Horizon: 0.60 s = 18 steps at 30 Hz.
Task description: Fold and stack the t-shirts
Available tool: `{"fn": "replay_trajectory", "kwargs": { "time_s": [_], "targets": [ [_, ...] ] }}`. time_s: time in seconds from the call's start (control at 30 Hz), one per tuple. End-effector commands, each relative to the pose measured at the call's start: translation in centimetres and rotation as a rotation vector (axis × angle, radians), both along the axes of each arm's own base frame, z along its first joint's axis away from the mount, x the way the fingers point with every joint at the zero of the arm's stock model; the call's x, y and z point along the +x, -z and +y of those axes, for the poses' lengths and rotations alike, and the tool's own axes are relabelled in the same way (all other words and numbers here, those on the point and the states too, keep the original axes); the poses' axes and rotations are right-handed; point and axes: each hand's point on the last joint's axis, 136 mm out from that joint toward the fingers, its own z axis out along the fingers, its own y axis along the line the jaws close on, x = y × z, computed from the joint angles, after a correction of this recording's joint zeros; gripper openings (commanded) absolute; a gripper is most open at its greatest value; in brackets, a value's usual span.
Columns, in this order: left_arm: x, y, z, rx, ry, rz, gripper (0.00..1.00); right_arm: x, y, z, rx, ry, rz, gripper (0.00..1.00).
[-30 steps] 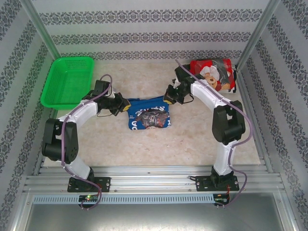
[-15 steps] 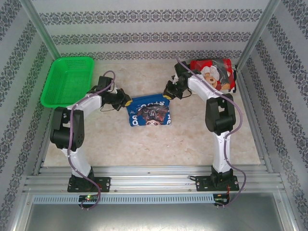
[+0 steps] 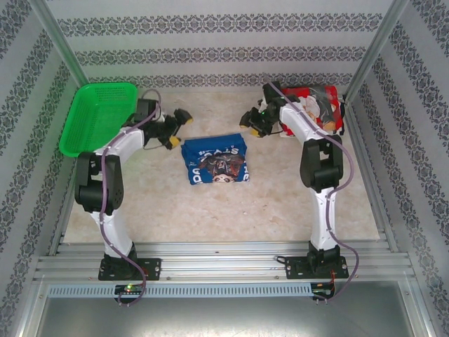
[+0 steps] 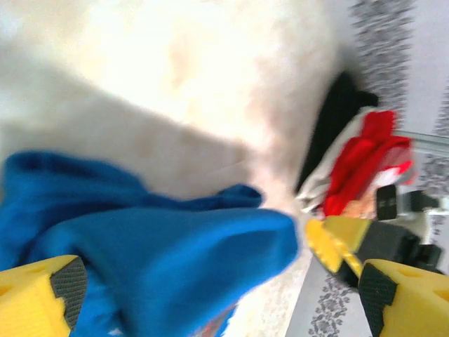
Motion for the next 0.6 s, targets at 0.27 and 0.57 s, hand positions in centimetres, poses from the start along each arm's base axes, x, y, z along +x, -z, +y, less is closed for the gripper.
{"fn": "replay_trajectory", "kwargs": {
  "time_s": [0.27, 0.57],
  "targets": [
    [-7.1, -6.7, -2.4, 0.153, 0.144, -0.171, 0.39, -8.2, -6.9, 3.7, 0.177, -0.092, -0.135, 0.15],
    [-6.6, 0.7, -5.5, 0.109, 0.182, -0.115, 0.15, -6.8, -0.3, 7.4, 0.216, -0.103, -0.065, 0.07]
  ]
}}
